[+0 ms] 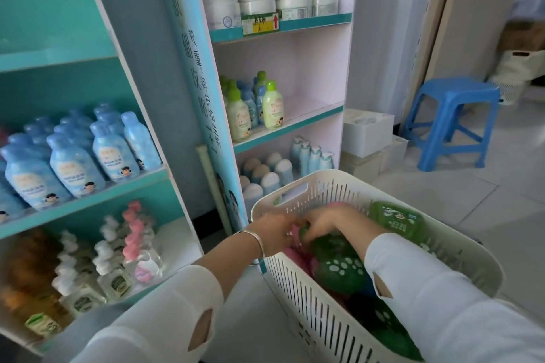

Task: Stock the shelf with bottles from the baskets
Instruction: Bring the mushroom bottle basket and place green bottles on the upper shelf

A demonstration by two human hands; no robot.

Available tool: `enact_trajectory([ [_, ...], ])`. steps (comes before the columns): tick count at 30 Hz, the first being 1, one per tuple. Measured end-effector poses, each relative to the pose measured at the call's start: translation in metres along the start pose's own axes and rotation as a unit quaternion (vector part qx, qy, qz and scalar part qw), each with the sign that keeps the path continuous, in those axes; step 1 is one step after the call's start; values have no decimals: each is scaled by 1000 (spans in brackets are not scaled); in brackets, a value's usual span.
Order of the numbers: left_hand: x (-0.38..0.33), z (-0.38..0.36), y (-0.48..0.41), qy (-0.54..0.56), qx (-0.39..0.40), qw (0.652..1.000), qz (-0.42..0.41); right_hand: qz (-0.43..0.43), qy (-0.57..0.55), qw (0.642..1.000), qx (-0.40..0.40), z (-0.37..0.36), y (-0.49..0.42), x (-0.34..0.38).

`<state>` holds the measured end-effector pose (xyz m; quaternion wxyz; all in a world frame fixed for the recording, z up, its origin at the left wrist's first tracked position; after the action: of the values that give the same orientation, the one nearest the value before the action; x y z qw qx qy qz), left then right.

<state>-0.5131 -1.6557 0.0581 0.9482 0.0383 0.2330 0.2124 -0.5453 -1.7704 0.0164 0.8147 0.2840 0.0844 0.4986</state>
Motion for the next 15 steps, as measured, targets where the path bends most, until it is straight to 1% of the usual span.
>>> enact_trajectory([
  [3,1,2,-4,-12,1,1000,1,-9,-79,997,-25,8,3,-11],
  [5,1,7,-6,23,-14,1000,4,-16,-159,985,-59,19,11,-17],
  [6,1,12,-8,49,-24,998,7,-30,-222,972,-73,25,15,-20],
  [9,8,32,-18,145,-76,986,33,-73,-410,902,-111,40,26,-30],
  [10,10,40,-19,215,-101,970,45,-80,-460,875,-123,44,26,-34],
  [12,14,53,-20,389,-135,909,67,-89,-548,821,-132,51,27,-38],
  [13,15,57,-22,443,-130,884,70,-93,-587,793,-133,53,26,-38],
  [15,13,64,-26,499,-111,858,52,-89,-657,738,-122,59,24,-31],
])
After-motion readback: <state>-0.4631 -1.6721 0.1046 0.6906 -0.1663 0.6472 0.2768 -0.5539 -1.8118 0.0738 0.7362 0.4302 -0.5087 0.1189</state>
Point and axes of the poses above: each hand's wrist, its own y-axis away from the middle knuckle, its own z-axis out of the back of the hand, x = y × z, the point moved 5 cm from there along -y, towards the middle knuckle, and after that the axes turned 8 degrees about y, right-handed, at the moved point
